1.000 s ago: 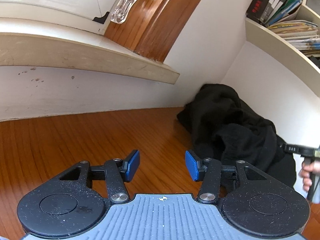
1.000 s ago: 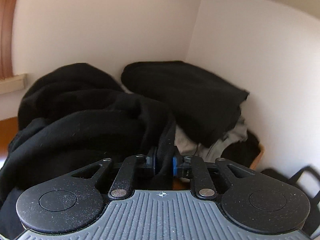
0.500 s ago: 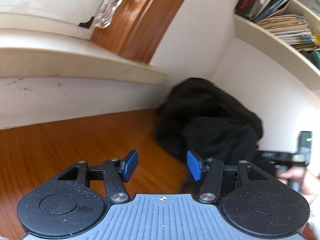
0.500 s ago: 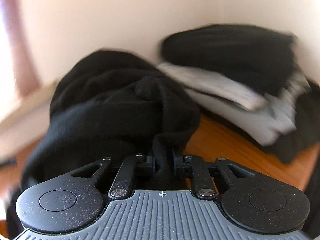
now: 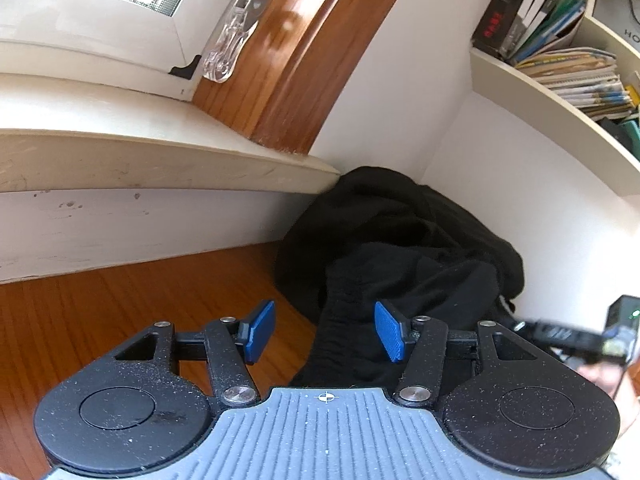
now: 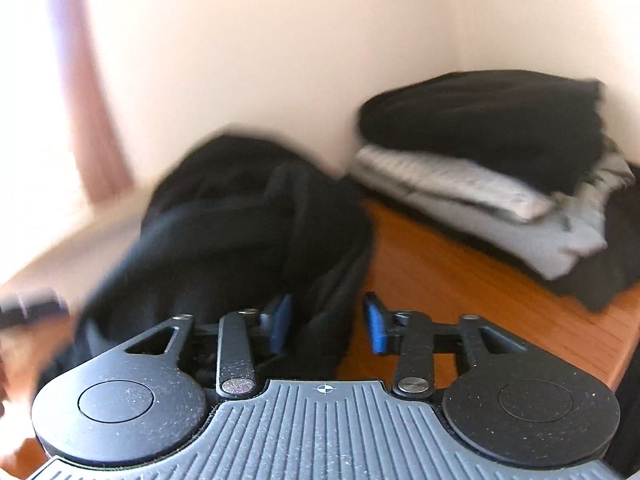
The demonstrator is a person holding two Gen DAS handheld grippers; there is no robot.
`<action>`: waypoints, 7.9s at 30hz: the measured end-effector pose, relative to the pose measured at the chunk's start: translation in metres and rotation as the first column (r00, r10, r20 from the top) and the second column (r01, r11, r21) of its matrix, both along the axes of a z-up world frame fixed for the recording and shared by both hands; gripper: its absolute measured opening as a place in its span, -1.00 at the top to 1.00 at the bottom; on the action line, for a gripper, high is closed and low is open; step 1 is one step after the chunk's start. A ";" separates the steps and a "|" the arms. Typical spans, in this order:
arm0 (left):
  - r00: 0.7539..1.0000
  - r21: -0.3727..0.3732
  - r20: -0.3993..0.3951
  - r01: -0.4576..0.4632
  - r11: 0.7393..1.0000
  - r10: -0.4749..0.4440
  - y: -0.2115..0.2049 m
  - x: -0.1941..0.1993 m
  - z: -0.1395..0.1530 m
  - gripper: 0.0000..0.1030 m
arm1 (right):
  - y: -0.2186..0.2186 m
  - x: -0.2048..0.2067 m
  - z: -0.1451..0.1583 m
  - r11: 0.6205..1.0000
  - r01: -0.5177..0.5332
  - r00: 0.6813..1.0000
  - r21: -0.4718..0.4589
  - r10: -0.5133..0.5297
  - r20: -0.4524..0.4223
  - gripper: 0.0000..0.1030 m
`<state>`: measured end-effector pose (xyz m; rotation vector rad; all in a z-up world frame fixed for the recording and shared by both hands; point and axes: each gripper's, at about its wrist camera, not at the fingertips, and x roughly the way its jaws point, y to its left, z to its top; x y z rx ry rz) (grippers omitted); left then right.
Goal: Fold clothes
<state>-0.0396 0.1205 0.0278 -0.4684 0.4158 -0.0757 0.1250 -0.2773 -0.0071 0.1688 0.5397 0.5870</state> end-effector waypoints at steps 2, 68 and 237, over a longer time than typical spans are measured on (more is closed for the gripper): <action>1.000 0.008 -0.003 0.000 1.000 0.000 -0.001 0.001 0.000 -0.14 | -0.011 0.004 0.002 0.999 0.037 0.999 0.012 -0.038 0.011 0.08; 0.973 0.108 -0.202 0.137 0.985 -0.113 -0.030 0.096 0.015 0.86 | 0.028 -0.004 -0.037 0.978 0.143 0.979 -0.155 -0.117 0.168 0.04; 0.966 0.041 -0.026 -0.258 0.965 0.259 0.086 -0.153 0.027 0.15 | 0.132 -0.064 0.018 0.950 -0.234 0.956 -0.209 0.264 0.130 -0.18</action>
